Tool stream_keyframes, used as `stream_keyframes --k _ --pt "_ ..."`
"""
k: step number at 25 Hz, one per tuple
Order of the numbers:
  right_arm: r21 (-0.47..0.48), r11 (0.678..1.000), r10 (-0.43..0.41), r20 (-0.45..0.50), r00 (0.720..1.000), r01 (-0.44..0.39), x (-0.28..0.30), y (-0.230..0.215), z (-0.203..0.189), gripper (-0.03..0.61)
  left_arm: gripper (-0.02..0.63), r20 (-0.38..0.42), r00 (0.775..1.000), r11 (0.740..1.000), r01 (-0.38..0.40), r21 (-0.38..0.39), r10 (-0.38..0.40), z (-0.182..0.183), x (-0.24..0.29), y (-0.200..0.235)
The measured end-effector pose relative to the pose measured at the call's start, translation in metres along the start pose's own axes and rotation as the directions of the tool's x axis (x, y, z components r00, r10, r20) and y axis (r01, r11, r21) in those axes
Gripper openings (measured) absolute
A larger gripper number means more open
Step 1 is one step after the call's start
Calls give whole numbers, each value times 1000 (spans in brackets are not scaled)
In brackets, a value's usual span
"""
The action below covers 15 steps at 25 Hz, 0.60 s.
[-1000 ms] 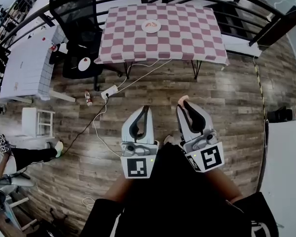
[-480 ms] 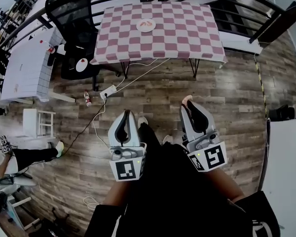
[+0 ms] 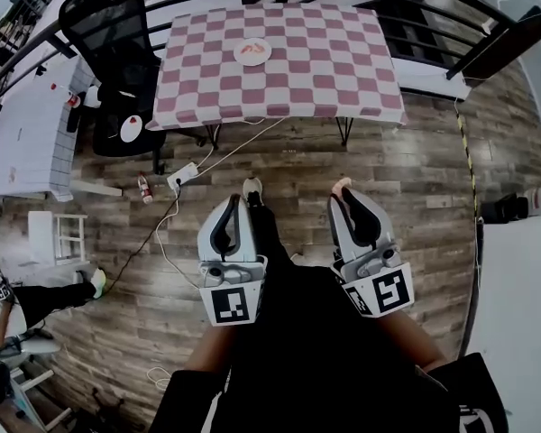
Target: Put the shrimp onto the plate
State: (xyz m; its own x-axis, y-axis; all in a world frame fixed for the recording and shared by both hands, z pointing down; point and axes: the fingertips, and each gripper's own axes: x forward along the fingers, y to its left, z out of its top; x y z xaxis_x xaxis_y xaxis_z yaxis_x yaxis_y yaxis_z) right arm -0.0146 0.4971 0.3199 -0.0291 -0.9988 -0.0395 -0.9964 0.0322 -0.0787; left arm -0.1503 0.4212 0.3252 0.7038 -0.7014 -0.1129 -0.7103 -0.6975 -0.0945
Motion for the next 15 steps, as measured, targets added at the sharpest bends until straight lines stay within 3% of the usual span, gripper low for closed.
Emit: stream_keyframes --k 5,9,15 --pt "4 1000 -13 -29 999 13 62 -31 -8 57 9 2 999 999 36 -5 -36 -10 74 20" --pt "3 1000 -11 -53 999 11 131 -52 -8 57 9 -8 998 998 59 34 -59 -15 137 43" --pt "-18 999 -33 -82 996 32 241 -78 -3 57 9 1 992 992 126 -8 -126 -20 230 86"
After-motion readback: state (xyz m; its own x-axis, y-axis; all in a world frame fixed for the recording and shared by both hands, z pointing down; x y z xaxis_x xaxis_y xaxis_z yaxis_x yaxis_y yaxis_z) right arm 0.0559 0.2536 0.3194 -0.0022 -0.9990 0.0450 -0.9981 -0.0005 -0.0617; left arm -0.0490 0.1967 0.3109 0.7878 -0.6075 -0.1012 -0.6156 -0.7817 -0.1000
